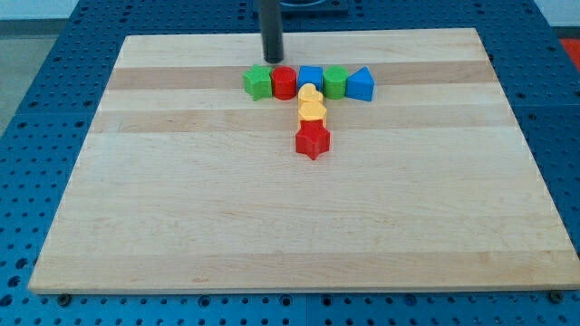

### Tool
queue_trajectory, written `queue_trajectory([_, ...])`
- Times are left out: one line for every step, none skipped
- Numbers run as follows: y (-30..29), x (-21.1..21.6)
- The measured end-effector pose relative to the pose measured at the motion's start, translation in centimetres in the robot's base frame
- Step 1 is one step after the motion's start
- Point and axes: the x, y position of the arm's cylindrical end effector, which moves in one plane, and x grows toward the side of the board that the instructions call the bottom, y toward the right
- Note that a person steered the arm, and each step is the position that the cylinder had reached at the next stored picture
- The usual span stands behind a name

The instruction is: Separate the green star and red circle

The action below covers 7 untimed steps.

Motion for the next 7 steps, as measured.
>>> queue_trajectory([0.8,0.8])
queue_trajectory([0.8,2.4])
queue_trajectory([0.8,3.4])
queue_trajectory([0.8,4.2])
queue_trajectory([0.6,4.7])
queue_trajectory([-0.2,5.2])
queue_trajectory([-1.7,6.2])
